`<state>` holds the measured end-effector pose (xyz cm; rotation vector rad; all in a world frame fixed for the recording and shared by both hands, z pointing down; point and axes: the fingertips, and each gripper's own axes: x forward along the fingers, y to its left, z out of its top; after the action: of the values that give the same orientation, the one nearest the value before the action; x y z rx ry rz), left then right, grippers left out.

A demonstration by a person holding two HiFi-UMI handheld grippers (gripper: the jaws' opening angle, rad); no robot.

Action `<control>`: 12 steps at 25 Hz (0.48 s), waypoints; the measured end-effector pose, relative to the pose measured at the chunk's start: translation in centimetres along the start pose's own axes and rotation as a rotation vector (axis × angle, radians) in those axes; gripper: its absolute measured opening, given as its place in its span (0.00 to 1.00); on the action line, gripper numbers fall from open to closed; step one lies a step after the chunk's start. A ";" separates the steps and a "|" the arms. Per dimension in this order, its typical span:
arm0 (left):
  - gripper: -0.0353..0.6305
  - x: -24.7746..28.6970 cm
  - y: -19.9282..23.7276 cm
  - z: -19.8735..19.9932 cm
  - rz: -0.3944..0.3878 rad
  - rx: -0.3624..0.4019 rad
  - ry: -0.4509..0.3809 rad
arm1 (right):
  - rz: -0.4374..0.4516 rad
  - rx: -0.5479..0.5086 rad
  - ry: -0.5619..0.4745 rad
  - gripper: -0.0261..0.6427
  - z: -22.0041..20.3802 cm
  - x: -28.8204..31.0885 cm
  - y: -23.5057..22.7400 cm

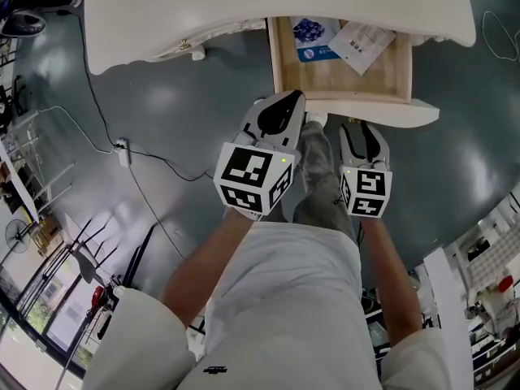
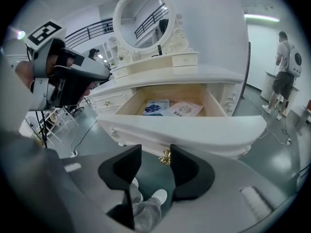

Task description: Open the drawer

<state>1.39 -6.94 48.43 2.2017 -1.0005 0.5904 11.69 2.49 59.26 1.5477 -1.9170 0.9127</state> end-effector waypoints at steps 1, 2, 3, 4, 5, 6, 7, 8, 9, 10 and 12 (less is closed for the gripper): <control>0.06 -0.1 0.0 0.0 0.000 0.001 0.000 | 0.003 -0.003 -0.008 0.33 0.4 -0.2 0.1; 0.06 -0.1 -0.1 0.1 -0.001 0.002 -0.001 | 0.006 -0.005 -0.016 0.33 0.7 -0.4 0.2; 0.06 -0.2 -0.2 0.1 -0.001 0.002 -0.002 | 0.008 -0.009 -0.023 0.33 1.1 -0.6 0.3; 0.06 -0.3 -0.3 0.2 -0.001 0.003 -0.004 | 0.009 -0.014 -0.030 0.33 1.3 -0.8 0.4; 0.06 -0.4 -0.4 0.2 -0.001 0.003 -0.007 | 0.011 -0.022 -0.038 0.33 1.7 -1.1 0.6; 0.06 -0.6 -0.5 0.3 -0.001 0.004 -0.009 | 0.013 -0.033 -0.048 0.33 2.0 -1.3 0.7; 0.06 -0.8 -0.6 0.5 -0.001 0.004 -0.011 | 0.016 -0.046 -0.058 0.33 2.4 -1.6 0.9; 0.06 -0.9 -0.7 0.6 0.000 0.005 -0.014 | 0.019 -0.060 -0.068 0.33 2.9 -1.8 1.1; 0.06 -1.1 -0.7 0.8 0.000 0.006 -0.017 | 0.022 -0.072 -0.078 0.33 3.3 -2.1 1.2; 0.06 -1.2 -0.8 0.9 0.001 0.006 -0.019 | 0.025 -0.083 -0.088 0.33 3.8 -2.3 1.4; 0.06 -1.6 -0.9 1.1 0.004 0.006 -0.023 | 0.031 -0.099 -0.109 0.33 4.8 -2.8 1.6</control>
<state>1.30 -6.49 46.31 2.2168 -1.0162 0.5713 10.91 0.80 53.80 1.5414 -2.0353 0.7481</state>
